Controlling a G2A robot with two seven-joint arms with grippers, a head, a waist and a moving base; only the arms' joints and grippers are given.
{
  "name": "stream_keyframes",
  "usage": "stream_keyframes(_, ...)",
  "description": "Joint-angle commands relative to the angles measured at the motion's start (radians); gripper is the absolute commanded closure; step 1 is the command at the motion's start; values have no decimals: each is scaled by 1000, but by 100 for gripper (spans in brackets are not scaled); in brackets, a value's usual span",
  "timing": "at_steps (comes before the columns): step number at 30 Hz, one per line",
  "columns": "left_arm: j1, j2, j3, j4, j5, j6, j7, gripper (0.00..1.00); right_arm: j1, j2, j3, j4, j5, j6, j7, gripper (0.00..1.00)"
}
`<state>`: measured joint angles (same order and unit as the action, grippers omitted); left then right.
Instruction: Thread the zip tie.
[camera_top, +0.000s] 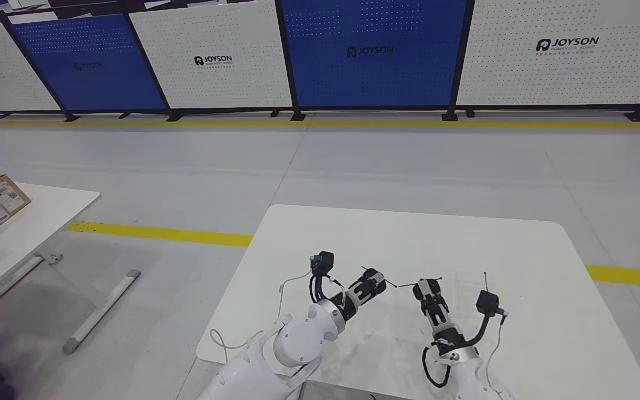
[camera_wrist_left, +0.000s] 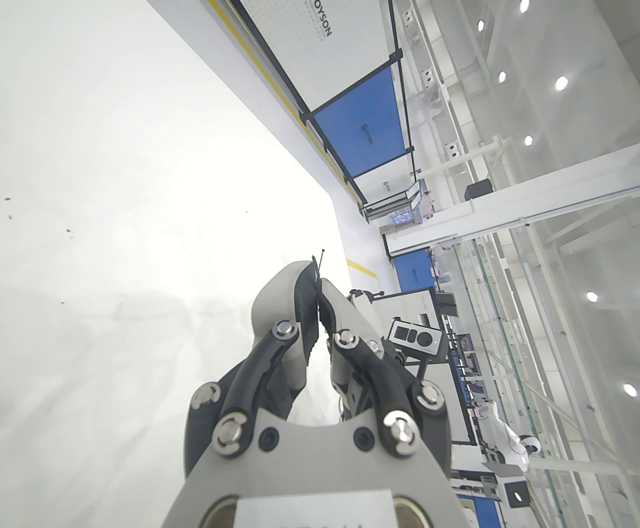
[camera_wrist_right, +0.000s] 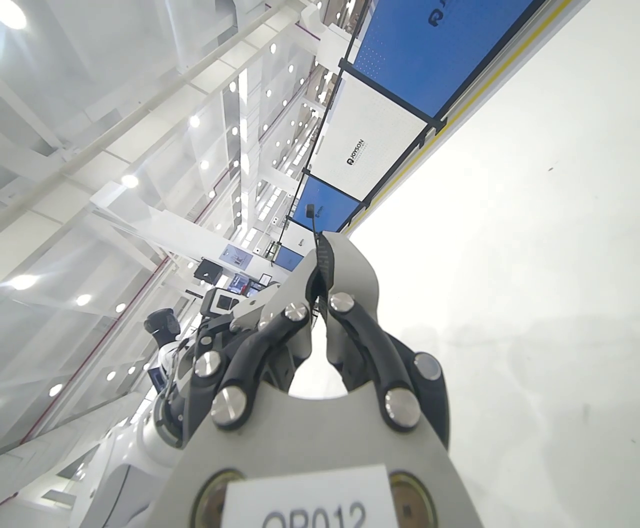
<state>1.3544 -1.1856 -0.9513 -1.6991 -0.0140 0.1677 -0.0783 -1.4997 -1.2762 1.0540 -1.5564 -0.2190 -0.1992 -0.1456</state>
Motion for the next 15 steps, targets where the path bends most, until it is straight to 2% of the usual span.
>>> stream_keyframes(1, 0, 0, 0, 0, 0, 0, 0, 100, 3, -2, 0, 5, 1, 0, 7, 100)
stream_keyframes(15, 0, 0, 0, 0, 0, 0, 0, 100, 18, -16, -5, 31, -1, -3, 35, 100)
